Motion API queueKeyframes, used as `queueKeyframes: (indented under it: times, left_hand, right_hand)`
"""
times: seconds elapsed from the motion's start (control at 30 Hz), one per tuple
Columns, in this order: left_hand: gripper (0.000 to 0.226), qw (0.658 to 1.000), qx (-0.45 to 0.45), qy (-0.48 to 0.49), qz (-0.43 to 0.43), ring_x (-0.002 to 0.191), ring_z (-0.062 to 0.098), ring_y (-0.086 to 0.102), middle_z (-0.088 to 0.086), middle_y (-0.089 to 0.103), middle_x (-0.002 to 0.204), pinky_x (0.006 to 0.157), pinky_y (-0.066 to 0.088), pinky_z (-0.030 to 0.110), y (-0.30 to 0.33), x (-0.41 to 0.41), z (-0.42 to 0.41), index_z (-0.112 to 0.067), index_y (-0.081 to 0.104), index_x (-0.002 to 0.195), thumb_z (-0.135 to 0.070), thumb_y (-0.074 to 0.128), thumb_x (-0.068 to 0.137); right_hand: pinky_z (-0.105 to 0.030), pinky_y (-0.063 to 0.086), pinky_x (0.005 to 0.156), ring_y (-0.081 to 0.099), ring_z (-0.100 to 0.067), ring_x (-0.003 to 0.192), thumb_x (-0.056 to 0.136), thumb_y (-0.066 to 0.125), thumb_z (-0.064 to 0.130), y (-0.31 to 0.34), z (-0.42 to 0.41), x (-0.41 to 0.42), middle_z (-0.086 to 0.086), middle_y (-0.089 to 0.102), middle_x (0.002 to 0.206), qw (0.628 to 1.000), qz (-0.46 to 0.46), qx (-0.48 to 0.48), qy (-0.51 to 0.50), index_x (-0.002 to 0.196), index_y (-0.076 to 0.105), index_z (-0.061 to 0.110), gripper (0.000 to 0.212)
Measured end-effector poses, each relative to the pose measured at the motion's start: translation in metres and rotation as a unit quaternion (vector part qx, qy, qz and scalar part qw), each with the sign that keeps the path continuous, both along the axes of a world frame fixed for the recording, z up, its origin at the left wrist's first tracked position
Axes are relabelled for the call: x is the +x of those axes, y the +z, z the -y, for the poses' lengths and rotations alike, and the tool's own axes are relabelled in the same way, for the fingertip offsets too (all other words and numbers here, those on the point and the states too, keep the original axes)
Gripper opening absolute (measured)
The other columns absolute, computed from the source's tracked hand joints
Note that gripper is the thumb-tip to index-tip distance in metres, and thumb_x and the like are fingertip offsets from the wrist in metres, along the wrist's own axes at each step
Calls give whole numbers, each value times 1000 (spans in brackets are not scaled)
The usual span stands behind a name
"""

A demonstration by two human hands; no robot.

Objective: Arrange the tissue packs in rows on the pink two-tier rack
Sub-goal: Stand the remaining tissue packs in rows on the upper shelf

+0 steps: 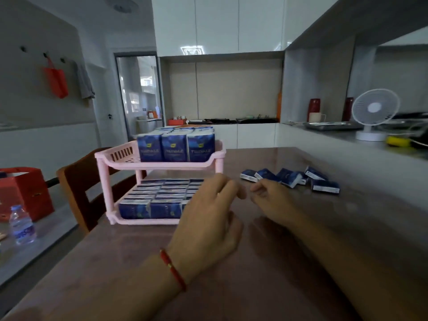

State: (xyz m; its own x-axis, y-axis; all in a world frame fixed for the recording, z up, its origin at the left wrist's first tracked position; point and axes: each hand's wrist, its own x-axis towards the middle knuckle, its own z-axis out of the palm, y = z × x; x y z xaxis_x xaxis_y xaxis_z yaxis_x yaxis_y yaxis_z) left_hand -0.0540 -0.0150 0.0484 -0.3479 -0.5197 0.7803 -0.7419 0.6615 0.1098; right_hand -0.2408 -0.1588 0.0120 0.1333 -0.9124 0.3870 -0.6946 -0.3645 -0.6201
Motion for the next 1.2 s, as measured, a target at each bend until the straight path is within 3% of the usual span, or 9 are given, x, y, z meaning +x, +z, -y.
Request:
queueKeyframes:
  times: [0.2, 0.3, 0.4, 0.53, 0.67, 0.77, 0.93, 1.07, 1.2]
  left_hand:
    - [30, 988, 123, -66, 63, 104, 12, 46, -3, 50, 117, 87, 40, 22, -37, -84, 51, -22, 55, 116, -25, 56, 86]
    - [28, 987, 133, -44, 81, 107, 19, 51, 1, 54, 117, 91, 45, 35, -43, -100, 75, -20, 56, 116, -27, 55, 89]
    - [28, 986, 161, -45, -10, 107, 12, 50, -5, 56, 117, 90, 39, 21, -49, -93, 89, -23, 57, 116, -24, 59, 88]
    - [30, 975, 204, -45, -76, 99, 6, 48, -12, 52, 106, 76, 32, 9, -52, -87, 98, -25, 57, 111, -17, 66, 84]
    - [29, 968, 234, -46, -84, 97, 5, 48, -11, 53, 105, 74, 34, 10, -52, -89, 100, -28, 55, 106, -16, 67, 82]
    - [28, 963, 250, -48, -91, 94, 4, 50, -11, 56, 104, 72, 36, 7, -52, -87, 100, -30, 54, 103, -16, 67, 83]
    - [22, 932, 302, -63, -189, 91, 6, 61, -8, 63, 105, 74, 49, 16, -53, -84, 104, -27, 59, 110, -26, 66, 90]
    - [46, 862, 402, -115, -287, 86, 13, 67, -4, 63, 104, 75, 60, 33, -48, -84, 102, -27, 49, 131, -45, 64, 91]
    - [36, 877, 374, -69, -295, 85, 4, 64, 2, 67, 114, 62, 50, 13, -48, -79, 103, -29, 52, 128, -28, 65, 94]
  right_hand:
    - [-51, 43, 106, 43, -39, 132, 83, 62, 46, 2, 40, -79, -21, 37, 148, 944, -141, 127, -269, 149, 31, 12, 81]
    - [-47, 43, 104, 47, -40, 127, 91, 61, 39, -3, 43, -133, -21, 42, 139, 934, -155, 90, -309, 140, 38, 5, 64]
    - [-51, 45, 101, 50, -43, 122, 93, 55, 36, -12, 52, -180, -21, 42, 137, 926, -174, 41, -331, 138, 39, 14, 53]
    - [-50, 36, 109, 40, -42, 133, 96, 43, 52, -23, 72, -204, -14, 34, 151, 939, -213, 68, -260, 147, 36, 39, 54]
    - [-52, 39, 105, 48, -35, 124, 86, 50, 60, -22, 72, -204, -2, 53, 142, 941, -236, 46, -237, 130, 53, 42, 47]
    - [-46, 47, 95, 57, -29, 109, 84, 73, 41, -18, 61, -201, -4, 64, 122, 969, -148, 19, -198, 108, 59, 29, 30]
    - [-25, 52, 77, 61, -20, 98, 71, 89, 21, 7, 20, -179, 10, 65, 111, 998, -5, 25, -61, 114, 63, 27, 50]
    - [-23, 55, 90, 59, -4, 114, 73, 87, 12, 29, -17, -121, 17, 59, 126, 989, 2, 70, 133, 124, 59, 29, 60]
    - [-26, 52, 99, 50, -1, 126, 83, 75, 11, 26, -23, -77, 16, 53, 135, 967, -59, 104, 225, 131, 53, 30, 57]
